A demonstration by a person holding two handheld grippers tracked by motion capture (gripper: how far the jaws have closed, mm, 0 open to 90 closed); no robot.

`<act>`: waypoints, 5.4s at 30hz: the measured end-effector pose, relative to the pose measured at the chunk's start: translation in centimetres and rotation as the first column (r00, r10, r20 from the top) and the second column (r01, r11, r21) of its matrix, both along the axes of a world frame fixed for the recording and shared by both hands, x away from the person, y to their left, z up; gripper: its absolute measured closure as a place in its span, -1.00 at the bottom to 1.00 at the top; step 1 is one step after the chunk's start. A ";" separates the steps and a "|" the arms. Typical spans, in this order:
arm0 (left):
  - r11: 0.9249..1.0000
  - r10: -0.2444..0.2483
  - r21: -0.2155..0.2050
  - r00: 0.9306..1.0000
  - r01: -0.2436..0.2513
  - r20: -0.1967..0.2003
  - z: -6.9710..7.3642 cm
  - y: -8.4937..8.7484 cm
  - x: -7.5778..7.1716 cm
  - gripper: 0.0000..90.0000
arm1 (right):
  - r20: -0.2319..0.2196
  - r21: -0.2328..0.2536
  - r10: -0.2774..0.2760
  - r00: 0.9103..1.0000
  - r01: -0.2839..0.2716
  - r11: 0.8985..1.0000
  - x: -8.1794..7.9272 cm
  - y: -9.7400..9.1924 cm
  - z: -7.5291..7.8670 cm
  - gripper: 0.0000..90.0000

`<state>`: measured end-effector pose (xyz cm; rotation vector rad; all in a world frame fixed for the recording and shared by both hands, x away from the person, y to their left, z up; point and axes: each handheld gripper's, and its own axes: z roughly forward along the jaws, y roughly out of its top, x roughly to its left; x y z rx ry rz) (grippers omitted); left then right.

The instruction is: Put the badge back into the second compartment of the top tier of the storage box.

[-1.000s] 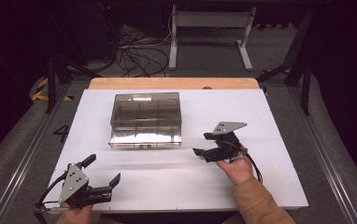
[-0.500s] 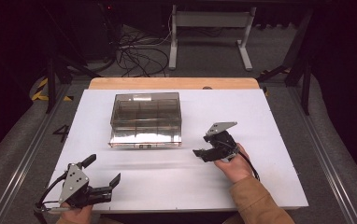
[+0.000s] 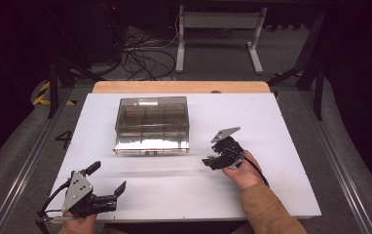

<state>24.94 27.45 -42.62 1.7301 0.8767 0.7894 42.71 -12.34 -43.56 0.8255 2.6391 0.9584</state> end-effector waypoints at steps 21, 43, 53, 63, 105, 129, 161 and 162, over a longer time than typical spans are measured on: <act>1.000 0.001 0.000 1.000 -0.001 0.000 0.0 0.0 0.0 -0.93 | -0.036 -0.093 -0.010 0.999 0.007 0.996 0.1 0.5 -0.8 0.13; 1.000 -0.001 0.004 1.000 0.001 0.001 0.0 0.0 0.0 -0.93 | -0.031 -0.112 -0.011 0.999 0.007 0.994 0.0 0.6 -0.9 0.27; 1.000 -0.002 0.004 1.000 0.002 0.001 0.0 0.1 0.0 -0.93 | 0.006 -0.085 -0.005 1.000 0.006 0.996 -0.2 0.4 -0.3 0.27; 1.000 -0.001 0.003 1.000 0.001 0.003 0.0 0.1 0.0 -0.93 | 0.095 0.020 0.006 0.995 -0.008 1.000 -1.1 -0.2 1.2 0.27; 1.000 0.000 0.003 1.000 0.000 0.001 0.0 0.0 0.0 -0.93 | 0.203 0.178 0.048 0.978 -0.085 0.980 -2.4 -1.0 4.3 0.27; 1.000 -0.002 0.003 1.000 0.002 0.001 0.0 0.1 0.0 -0.93 | 0.217 0.179 0.083 0.973 -0.123 0.976 -1.5 1.1 7.7 0.27; 1.000 -0.008 0.005 1.000 0.008 0.000 0.0 0.0 0.0 -0.93 | 0.212 0.193 0.169 0.963 -0.211 0.958 -0.5 6.5 9.4 0.27; 1.000 -0.008 0.006 1.000 0.008 0.000 0.0 0.0 0.0 -0.93 | 0.212 0.194 0.173 0.962 -0.215 0.957 -0.4 6.7 9.4 0.27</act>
